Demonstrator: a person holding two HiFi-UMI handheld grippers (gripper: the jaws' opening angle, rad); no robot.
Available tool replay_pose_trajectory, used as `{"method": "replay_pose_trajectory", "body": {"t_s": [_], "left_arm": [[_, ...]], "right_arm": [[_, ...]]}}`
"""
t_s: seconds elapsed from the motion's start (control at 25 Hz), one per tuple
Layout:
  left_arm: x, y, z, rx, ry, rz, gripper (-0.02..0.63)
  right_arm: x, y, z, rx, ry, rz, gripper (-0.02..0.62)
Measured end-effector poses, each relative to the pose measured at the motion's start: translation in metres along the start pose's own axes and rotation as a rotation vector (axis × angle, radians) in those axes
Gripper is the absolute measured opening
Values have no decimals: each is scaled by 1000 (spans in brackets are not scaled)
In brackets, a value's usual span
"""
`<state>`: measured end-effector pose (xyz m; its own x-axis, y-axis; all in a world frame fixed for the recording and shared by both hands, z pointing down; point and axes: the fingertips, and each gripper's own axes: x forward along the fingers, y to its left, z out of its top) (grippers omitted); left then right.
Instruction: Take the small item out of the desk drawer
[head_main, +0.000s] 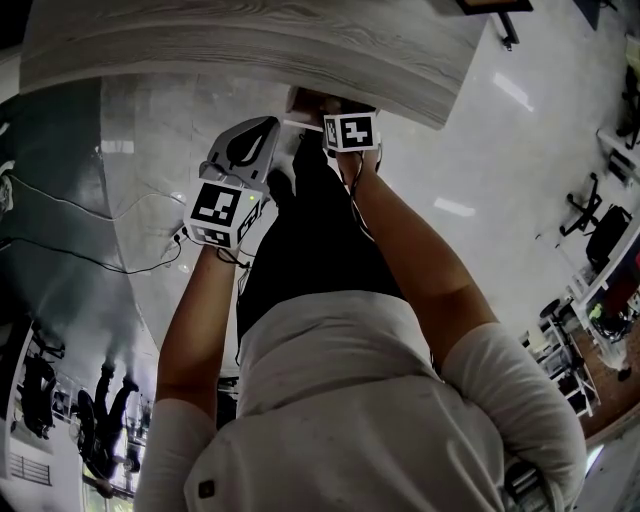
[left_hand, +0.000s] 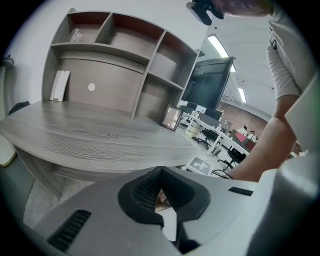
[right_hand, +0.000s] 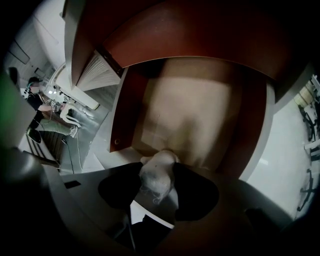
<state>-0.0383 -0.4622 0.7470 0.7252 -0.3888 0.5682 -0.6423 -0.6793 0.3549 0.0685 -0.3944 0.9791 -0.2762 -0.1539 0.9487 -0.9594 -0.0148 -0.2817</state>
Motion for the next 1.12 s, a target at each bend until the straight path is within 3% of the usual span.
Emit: {"method": "replay_pose_trajectory", "body": {"t_s": [0.44,1.12], "left_arm": [[-21,-13,10,40,-22,3,11],[-115,-78,33,128,-127,-21,11]], "right_arm": [[-33,11,-1,-33,-68,15,187],[-170,63,13,-92,-339,32,186]]}}
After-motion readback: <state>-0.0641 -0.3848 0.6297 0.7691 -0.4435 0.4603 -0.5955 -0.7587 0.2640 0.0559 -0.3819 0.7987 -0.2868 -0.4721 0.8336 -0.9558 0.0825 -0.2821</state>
